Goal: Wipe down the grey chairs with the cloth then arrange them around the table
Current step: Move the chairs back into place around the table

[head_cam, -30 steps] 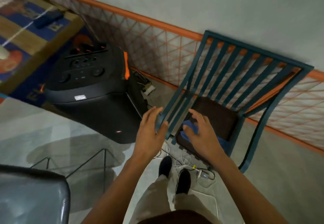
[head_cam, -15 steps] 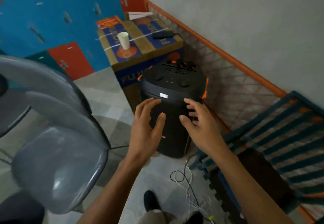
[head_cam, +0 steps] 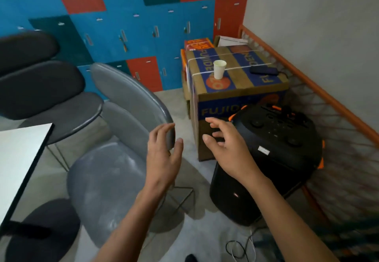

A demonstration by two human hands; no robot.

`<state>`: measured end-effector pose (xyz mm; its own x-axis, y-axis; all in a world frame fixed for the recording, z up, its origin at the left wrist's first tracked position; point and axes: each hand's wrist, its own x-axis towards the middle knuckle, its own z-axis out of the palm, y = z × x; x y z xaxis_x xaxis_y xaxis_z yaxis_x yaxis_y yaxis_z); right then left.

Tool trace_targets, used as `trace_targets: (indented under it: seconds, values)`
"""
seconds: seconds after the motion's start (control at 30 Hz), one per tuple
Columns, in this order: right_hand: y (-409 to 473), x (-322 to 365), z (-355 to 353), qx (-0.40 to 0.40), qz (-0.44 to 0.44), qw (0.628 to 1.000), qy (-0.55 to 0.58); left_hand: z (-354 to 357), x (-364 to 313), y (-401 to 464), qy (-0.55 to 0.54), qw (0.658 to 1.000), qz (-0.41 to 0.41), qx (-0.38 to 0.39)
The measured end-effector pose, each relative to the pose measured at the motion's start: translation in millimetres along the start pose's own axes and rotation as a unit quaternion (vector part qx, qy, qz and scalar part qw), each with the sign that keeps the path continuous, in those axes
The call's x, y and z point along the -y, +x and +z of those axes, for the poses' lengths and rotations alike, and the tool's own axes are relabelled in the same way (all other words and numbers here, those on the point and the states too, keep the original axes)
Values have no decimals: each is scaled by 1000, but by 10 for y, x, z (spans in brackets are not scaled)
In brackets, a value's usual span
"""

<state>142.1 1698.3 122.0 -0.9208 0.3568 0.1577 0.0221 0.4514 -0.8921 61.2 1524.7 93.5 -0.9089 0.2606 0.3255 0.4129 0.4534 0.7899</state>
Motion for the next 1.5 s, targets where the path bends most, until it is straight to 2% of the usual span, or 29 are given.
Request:
trace_targets:
  seconds: [0.2,0.47,0.7,0.83,1.0,1.07,1.17,1.27,1.37,1.5]
  values:
    - [632,112,419,58,-49,997,-26,-127,370,372,21,998,-48,-33]
    - [1664,161,776,125,-71,987,-69,-16,593,828,67,992,-95,-56]
    - [2735,-10,1031,228,-127,955,-141,212,660,1352,96,980,-153,-81]
    - [3291,-141,1191,304,-205,908,-201,454,579,1619,114,968,-200,-100]
    - [3687,-242,1400,395,-326,801,-310,728,516,1793,136,947,-274,-100]
    - [3751,-290,1465,412,-365,762,-341,767,555,1820,138,934,-317,-92]
    - [3819,-314,1584,420,-409,722,-367,785,572,1870,119,913,-380,-92]
    - [3849,-258,1701,438,-444,680,-385,806,568,1887,105,905,-401,-94]
    - [3876,-205,1769,448,-456,666,-384,787,587,1875,88,909,-395,-97]
    - [3891,-199,1837,451,-464,667,-368,714,563,1863,79,910,-398,-88]
